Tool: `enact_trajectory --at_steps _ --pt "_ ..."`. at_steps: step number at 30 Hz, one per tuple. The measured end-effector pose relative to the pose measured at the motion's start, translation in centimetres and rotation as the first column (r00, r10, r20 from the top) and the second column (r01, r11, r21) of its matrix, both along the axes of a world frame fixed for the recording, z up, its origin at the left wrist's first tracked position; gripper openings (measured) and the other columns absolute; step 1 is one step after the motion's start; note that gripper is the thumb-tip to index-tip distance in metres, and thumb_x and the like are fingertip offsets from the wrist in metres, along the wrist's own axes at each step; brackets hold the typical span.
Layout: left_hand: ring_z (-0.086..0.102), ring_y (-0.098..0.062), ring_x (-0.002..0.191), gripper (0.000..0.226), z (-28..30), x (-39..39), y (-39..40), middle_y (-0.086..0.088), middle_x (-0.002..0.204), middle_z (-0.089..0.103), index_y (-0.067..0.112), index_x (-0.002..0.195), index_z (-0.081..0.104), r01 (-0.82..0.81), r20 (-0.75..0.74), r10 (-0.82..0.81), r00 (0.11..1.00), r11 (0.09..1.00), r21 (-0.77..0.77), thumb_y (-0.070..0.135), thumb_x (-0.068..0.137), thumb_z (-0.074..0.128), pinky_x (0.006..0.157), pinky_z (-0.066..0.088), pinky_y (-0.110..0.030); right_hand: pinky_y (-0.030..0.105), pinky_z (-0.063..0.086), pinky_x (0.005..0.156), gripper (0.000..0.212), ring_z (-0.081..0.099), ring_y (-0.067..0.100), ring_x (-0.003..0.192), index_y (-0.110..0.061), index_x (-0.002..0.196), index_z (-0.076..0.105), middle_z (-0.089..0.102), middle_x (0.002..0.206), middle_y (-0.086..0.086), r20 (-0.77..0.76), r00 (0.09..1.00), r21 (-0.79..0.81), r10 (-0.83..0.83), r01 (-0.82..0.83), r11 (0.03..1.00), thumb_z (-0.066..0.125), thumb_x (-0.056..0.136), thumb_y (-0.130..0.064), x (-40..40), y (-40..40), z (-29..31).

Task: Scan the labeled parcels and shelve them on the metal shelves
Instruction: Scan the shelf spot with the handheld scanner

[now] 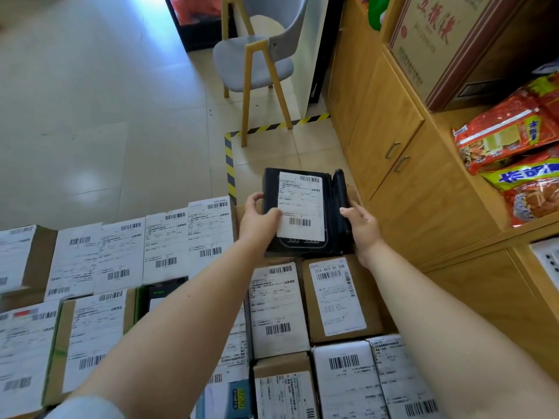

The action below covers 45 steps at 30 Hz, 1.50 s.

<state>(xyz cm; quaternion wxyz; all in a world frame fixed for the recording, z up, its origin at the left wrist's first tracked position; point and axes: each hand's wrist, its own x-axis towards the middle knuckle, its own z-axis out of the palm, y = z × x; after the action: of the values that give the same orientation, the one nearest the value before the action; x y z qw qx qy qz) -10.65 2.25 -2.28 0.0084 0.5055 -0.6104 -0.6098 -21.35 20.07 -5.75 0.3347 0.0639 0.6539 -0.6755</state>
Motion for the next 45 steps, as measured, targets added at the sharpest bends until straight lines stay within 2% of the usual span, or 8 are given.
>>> enact_trajectory --at_steps 6,17,21,23,26,32,36,45 --pt "0.069 -0.026 0.104 0.092 2.2 0.4 -3.0 -0.009 0.131 0.061 0.025 0.15 0.036 -0.108 -0.126 0.128 0.984 0.982 0.152 0.025 0.075 0.088 0.084 0.061 -0.045 0.037 0.049 0.071 0.045 0.065 0.024 0.082 -0.012 0.124 0.062 0.066 0.095 0.012 0.031 0.999 -0.03 0.006 -0.005 1.0 0.053 0.085 -0.033 -1.5 1.2 1.9" --pt "0.067 -0.021 0.106 0.061 10.7 5.7 -10.4 -0.002 0.12 0.066 0.025 0.127 0.047 -0.187 -0.368 0.171 0.914 0.982 -0.008 -0.001 0.082 0.077 0.079 0.058 -0.035 0.053 0.046 0.097 0.063 0.064 0.039 0.099 -0.009 0.122 0.064 0.068 0.11 0.025 0.067 0.974 -0.168 0.214 -0.201 0.965 0.047 0.092 -0.061 1.1 -2.7 9.3" --pt "0.066 -0.024 0.108 0.07 12.7 10.1 -12.6 -0.003 0.119 0.064 0.03 0.131 0.046 -0.25 -0.41 0.195 0.891 0.964 -0.087 0.0 0.078 0.081 0.088 0.059 -0.042 0.042 0.053 0.079 0.051 0.065 0.032 0.085 -0.008 0.123 0.063 0.069 0.099 0.015 -0.011 0.931 -0.061 0.365 -0.365 0.929 0.054 0.093 -0.049 4.2 -5.8 12.8" --pt "0.066 -0.023 0.106 0.073 13.9 12.4 -13.7 -0.002 0.116 0.064 0.029 0.135 0.045 -0.283 -0.43 0.207 0.879 0.952 -0.12 0.001 0.077 0.082 0.088 0.059 -0.041 0.029 0.047 0.062 0.04 0.058 0.019 0.073 -0.024 0.133 0.059 0.062 0.091 0.007 -0.193 0.853 0.144 0.485 -0.465 0.874 0.053 0.097 -0.04 5.9 -7.6 14.9" --pt "0.064 -0.015 0.1 0.076 15.8 15.7 -14.9 0.002 0.11 0.063 0.028 0.137 0.045 -0.316 -0.453 0.215 0.865 0.935 -0.161 0.001 0.077 0.083 0.072 0.056 -0.026 0.017 0.038 0.072 0.048 0.052 0.011 0.097 -0.036 0.144 0.047 0.055 0.116 -0.005 -0.444 0.668 0.383 0.597 -0.46 0.801 0.057 0.097 -0.035 9.0 -10.1 17.9" --pt "0.062 -0.018 0.101 0.075 18.9 23.2 -17.0 0.006 0.107 0.059 0.023 0.139 0.045 -0.356 -0.469 0.225 0.854 0.91 -0.212 0.001 0.078 0.082 0.07 0.053 -0.024 0.04 0.041 0.095 0.058 0.043 0.027 0.116 -0.051 0.147 0.028 0.05 0.13 0.003 -0.396 0.125 0.904 0.91 -0.121 0.41 0.045 0.093 -0.06 17.7 -14.6 21.6" --pt "0.062 -0.022 0.107 0.072 19.6 27.6 -18.6 0.004 0.113 0.061 0.024 0.135 0.05 -0.406 -0.465 0.263 0.845 0.882 -0.238 0.003 0.075 0.084 0.088 0.058 -0.042 0.043 0.037 0.095 0.06 0.041 0.03 0.115 -0.049 0.149 0.022 0.046 0.132 0.007 -0.283 -0.03 0.959 0.959 -0.009 0.283 0.038 0.094 -0.064 23.1 -17.7 23.0" --pt "0.058 -0.022 0.11 0.072 18.7 34.9 -20.6 0.002 0.118 0.057 0.025 0.136 0.048 -0.502 -0.525 0.339 0.781 0.84 -0.205 0.003 0.077 0.083 0.08 0.055 -0.036 0.045 0.035 0.096 0.059 0.039 0.032 0.118 -0.049 0.149 0.021 0.044 0.136 0.008 -0.185 -0.103 0.978 0.977 0.073 0.193 0.037 0.094 -0.063 30.9 -21.4 24.8"
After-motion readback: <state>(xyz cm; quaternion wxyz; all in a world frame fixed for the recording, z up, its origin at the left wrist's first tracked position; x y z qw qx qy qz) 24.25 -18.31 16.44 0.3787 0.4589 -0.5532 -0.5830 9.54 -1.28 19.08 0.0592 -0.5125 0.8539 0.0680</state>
